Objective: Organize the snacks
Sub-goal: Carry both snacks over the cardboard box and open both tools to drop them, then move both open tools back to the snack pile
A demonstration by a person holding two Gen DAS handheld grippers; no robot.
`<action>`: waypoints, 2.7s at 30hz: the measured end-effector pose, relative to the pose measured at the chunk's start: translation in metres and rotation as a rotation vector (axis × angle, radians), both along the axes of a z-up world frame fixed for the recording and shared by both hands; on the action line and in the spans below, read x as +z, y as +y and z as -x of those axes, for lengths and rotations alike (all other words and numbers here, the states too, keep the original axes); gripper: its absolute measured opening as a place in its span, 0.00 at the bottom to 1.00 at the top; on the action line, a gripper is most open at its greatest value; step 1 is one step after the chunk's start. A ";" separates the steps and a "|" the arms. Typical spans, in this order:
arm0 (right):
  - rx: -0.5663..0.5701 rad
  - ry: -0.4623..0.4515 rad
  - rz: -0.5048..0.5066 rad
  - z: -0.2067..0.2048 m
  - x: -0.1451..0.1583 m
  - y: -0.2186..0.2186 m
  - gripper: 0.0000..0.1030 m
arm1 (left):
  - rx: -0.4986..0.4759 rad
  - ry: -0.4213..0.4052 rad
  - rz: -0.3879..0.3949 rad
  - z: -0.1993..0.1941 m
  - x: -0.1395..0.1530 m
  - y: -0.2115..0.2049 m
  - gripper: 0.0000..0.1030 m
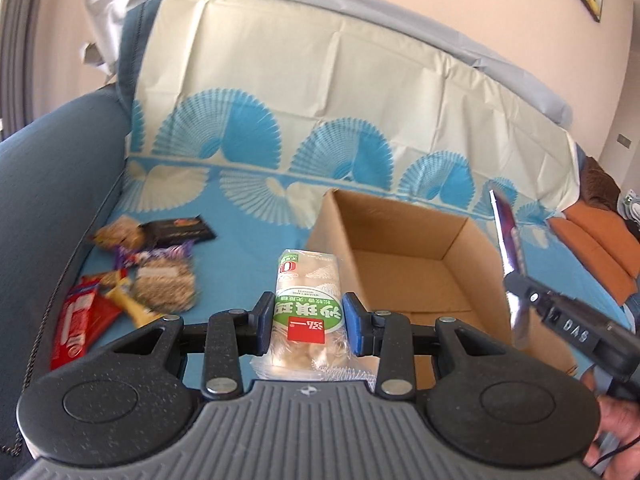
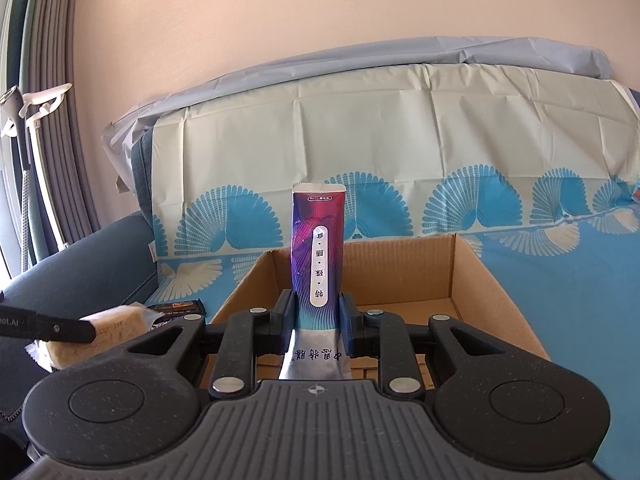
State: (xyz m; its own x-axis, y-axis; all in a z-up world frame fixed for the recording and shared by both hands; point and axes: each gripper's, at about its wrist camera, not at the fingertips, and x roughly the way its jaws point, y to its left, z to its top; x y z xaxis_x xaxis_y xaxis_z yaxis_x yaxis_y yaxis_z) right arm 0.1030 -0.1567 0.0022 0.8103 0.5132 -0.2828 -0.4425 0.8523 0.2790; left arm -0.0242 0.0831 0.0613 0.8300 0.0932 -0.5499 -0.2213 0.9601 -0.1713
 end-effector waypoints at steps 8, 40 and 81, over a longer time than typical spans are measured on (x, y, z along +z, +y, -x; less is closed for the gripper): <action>-0.099 0.019 -0.071 -0.009 -0.002 -0.017 0.24 | -0.057 -0.027 -0.002 -0.041 0.017 -0.043 0.39; -0.218 0.048 -0.187 -0.013 -0.010 -0.043 0.24 | -0.142 -0.069 0.002 -0.103 0.031 -0.105 0.39; -0.014 -0.045 0.067 0.044 0.025 0.049 0.34 | 0.027 -0.054 -0.087 0.061 -0.044 0.108 0.35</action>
State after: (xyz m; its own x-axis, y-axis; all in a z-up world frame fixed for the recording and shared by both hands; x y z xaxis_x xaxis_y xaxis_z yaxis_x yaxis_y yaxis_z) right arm 0.0594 -0.1080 0.0276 0.8298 0.4830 -0.2794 -0.4414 0.8745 0.2009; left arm -0.0852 0.1906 0.0175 0.8549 0.1610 -0.4932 -0.2395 0.9657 -0.0999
